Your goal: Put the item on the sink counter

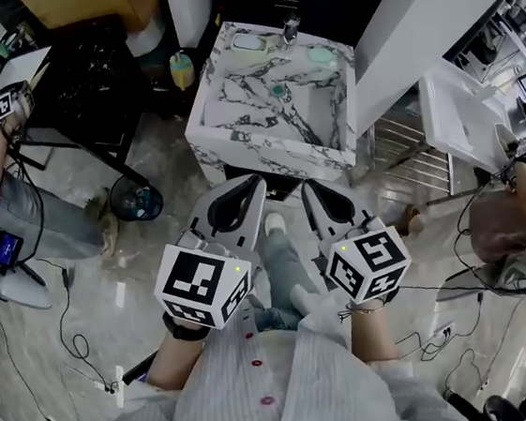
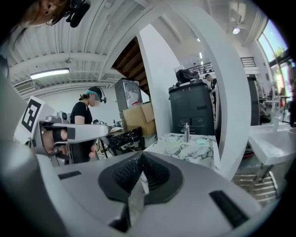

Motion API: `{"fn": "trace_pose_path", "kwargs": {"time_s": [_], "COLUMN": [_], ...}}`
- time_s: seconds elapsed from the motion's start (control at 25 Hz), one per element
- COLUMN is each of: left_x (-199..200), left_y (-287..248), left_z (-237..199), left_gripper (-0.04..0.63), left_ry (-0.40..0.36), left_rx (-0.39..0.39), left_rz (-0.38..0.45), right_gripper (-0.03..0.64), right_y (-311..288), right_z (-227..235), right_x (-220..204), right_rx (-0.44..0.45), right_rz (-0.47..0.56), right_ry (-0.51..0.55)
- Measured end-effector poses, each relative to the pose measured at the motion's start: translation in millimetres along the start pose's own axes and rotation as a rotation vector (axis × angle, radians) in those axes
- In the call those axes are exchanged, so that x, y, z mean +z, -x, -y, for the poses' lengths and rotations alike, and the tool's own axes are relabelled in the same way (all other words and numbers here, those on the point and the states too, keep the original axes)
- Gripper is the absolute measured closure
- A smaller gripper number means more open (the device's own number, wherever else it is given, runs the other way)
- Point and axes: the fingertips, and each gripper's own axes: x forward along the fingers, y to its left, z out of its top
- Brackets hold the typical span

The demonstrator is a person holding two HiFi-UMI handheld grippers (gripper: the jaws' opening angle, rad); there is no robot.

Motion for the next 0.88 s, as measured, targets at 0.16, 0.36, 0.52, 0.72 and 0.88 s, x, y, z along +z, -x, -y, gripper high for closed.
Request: {"fn": "trace_pose_path", "kwargs": {"time_s": [0.16, 0.36, 0.52, 0.72, 0.88], "left_x": [22.4, 47.8, 59.5, 65.6, 70.0], "left_y": [-50.6, -114.0, -160.5, -203.0, -221.5], "left_z": [-18.4, -30.6, -37.0, -48.2, -55.4], "left_gripper": [0.577, 0.577, 0.577, 0.577, 0.577], "left_ry": [0.005, 0.008, 0.007, 0.012, 0.026], "left_rx": [0.011, 0.018, 0.019, 0.036, 0.042], "left_rz": [0.009, 0.021, 0.026, 0.033, 0.033], "right_gripper": [0.607, 0.607, 0.607, 0.607, 0.607], "right_y": [-33.8, -67.3, -90.3, -113.2, -122.5], "right_z": [38.2, 88.8, 129.8, 164.8, 177.4], "right_x": [30.8, 67.1, 86.5, 98.9, 104.8], "right_rx": [0.014, 0.038, 0.047, 0.061, 0.065], "right_rz": [-0.003, -0.008, -0.006, -0.007, -0.019], "right_ry": [0.015, 0.044, 0.054, 0.069, 0.086]}}
